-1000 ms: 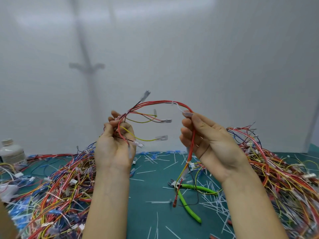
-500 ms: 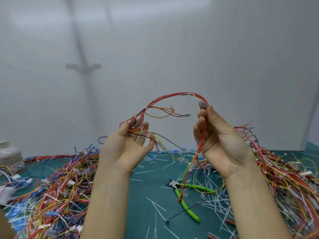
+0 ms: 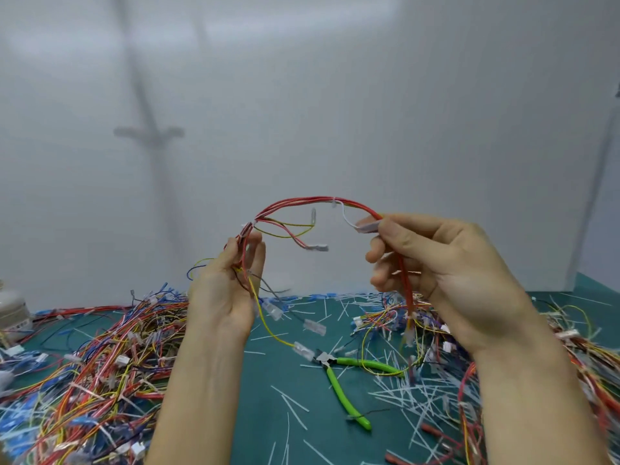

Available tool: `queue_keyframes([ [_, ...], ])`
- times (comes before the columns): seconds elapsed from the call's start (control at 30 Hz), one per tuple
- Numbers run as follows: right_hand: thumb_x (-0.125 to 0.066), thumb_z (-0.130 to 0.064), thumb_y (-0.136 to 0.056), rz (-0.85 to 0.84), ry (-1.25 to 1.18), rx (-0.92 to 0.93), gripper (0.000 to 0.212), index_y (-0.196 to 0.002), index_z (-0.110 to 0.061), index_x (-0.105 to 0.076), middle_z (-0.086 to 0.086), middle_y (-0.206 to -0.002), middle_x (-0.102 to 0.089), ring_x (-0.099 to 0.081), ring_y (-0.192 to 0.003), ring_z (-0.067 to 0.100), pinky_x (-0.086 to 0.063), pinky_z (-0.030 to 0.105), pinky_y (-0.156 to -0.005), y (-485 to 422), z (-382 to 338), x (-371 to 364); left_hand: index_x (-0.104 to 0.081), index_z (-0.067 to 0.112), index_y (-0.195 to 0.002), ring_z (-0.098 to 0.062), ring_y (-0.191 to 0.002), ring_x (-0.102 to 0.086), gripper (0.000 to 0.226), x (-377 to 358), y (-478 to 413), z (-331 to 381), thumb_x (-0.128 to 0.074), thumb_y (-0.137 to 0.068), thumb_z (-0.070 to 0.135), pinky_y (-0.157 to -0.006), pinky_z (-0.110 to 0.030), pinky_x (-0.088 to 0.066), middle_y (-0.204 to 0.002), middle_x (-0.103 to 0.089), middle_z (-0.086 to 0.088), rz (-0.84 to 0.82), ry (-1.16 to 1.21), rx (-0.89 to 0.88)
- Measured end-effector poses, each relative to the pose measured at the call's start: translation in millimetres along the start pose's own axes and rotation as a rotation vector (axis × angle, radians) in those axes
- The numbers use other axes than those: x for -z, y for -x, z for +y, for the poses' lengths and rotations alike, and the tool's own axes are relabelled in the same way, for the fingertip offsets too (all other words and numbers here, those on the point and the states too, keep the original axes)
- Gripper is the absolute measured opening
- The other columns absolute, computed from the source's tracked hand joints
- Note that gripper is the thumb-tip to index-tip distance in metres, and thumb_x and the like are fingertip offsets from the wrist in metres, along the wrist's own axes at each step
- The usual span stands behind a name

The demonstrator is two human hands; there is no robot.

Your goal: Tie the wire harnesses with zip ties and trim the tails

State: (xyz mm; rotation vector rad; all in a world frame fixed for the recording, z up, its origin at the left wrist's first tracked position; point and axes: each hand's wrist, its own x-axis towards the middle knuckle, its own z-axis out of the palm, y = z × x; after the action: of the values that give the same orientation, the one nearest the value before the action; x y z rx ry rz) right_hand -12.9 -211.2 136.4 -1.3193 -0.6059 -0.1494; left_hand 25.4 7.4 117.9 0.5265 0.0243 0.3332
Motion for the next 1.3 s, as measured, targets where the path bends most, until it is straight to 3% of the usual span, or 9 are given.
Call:
queue_keyframes([
  [0.23,-0.052,-0.014,-0.099,0.161,0.562,-0.296,0.019,-0.089,-0.015,-0.069,0.004,-0.064,-0.069,-0.068,-0.055,0.021,-0.054,0.033,-0.054,11,-3,44,-0.051,0.001,-0.082,-0.015,-0.05,-0.067,0.019,-36,-12,-48,-0.041,-0.098,-0.003,-0.052,-0.025,-0.059,-0.067,-0.064,-0.013,-0.083,-0.261,0.116],
  [0.37,-0.042,-0.017,-0.094,0.151,1.215,-0.45,0.014,-0.105,-0.016,-0.051,0.004,-0.087,-0.06,-0.061,-0.084,0.026,-0.047,0.038,-0.073,7,16,56,-0.042,0.006,-0.092,-0.016,-0.051,-0.068,0.013,-66,-27,-101,-0.043,-0.096,-0.006,-0.047,-0.024,-0.056,-0.071,-0.064,-0.015,-0.163,-0.465,0.165],
  [0.53,-0.043,-0.014,-0.094,0.317,1.269,-0.529,0.057,-0.147,-0.005,-0.023,0.018,-0.142,-0.038,-0.037,-0.129,0.039,-0.038,0.047,-0.101,4,18,58,-0.04,0.007,-0.094,-0.015,-0.045,-0.056,0.015,-70,-38,-165,-0.037,-0.094,-0.007,-0.044,-0.024,-0.053,-0.071,-0.054,-0.014,-0.207,-0.714,0.198],
  [0.63,-0.044,-0.018,-0.094,0.42,1.364,-0.483,0.058,-0.146,-0.008,-0.022,0.017,-0.145,-0.034,-0.033,-0.128,0.038,-0.038,0.048,-0.099,2,23,56,-0.046,0.006,-0.105,-0.011,-0.042,-0.054,0.024,-59,-33,-195,-0.036,-0.09,-0.009,-0.039,-0.021,-0.045,-0.078,-0.059,-0.015,-0.266,-0.896,0.155],
  [0.77,-0.039,-0.021,-0.096,0.364,1.417,-0.5,0.049,-0.144,-0.014,-0.034,0.011,-0.149,-0.037,-0.031,-0.134,0.035,-0.032,0.05,-0.107,-8,46,54,-0.053,0.007,-0.131,-0.023,-0.103,-0.065,0.04,-36,-25,-226,-0.057,-0.092,0.016,-0.077,-0.027,-0.055,-0.12,-0.065,-0.015,-0.446,-1.177,0.129],
  [0.9,-0.036,-0.014,-0.098,0.211,1.437,-0.639,0.046,-0.143,-0.018,-0.043,0.005,-0.151,-0.039,-0.02,-0.145,0.034,-0.004,0.06,-0.119,-14,86,58,-0.052,-0.011,-0.126,-0.041,-0.117,-0.056,0.029,-16,-20,-253,-0.043,-0.102,0.003,-0.06,-0.002,-0.04,-0.127,-0.057,-0.031,-0.422,-1.386,-0.007],
  [1.07,-0.033,-0.029,-0.101,0.221,1.378,-0.701,0.038,-0.126,-0.017,-0.059,0.009,-0.139,-0.055,-0.034,-0.14,0.029,0.007,0.056,-0.12,-8,110,79,-0.041,0.011,-0.135,-0.03,-0.13,-0.043,0.034,-5,-25,-272,-0.039,-0.102,0.021,-0.094,-0.041,-0.041,-0.138,-0.041,-0.012,-0.194,-2.048,-0.124],
  [1.2,-0.035,-0.021,-0.098,0.265,1.385,-0.688,0.04,-0.132,-0.016,-0.055,0.008,-0.147,-0.048,-0.025,-0.147,0.027,0.013,0.054,-0.118,-8,115,86,-0.043,0.0,-0.127,-0.034,-0.125,-0.045,0.029,-4,-28,-269,-0.041,-0.101,0.013,-0.098,-0.042,-0.041,-0.134,-0.045,-0.019,-0.27,-1.751,0.023],
  [1.3,-0.037,-0.021,-0.098,0.252,1.363,-0.64,0.045,-0.142,-0.021,-0.046,0.007,-0.146,-0.05,-0.03,-0.144,0.03,0.013,0.056,-0.117,-11,109,82,-0.052,0.009,-0.111,-0.028,-0.102,-0.06,0.039,1,-30,-233,-0.076,-0.084,0.023,-0.087,-0.039,-0.05,-0.108,-0.06,-0.009,-0.218,-1.288,0.125],
])
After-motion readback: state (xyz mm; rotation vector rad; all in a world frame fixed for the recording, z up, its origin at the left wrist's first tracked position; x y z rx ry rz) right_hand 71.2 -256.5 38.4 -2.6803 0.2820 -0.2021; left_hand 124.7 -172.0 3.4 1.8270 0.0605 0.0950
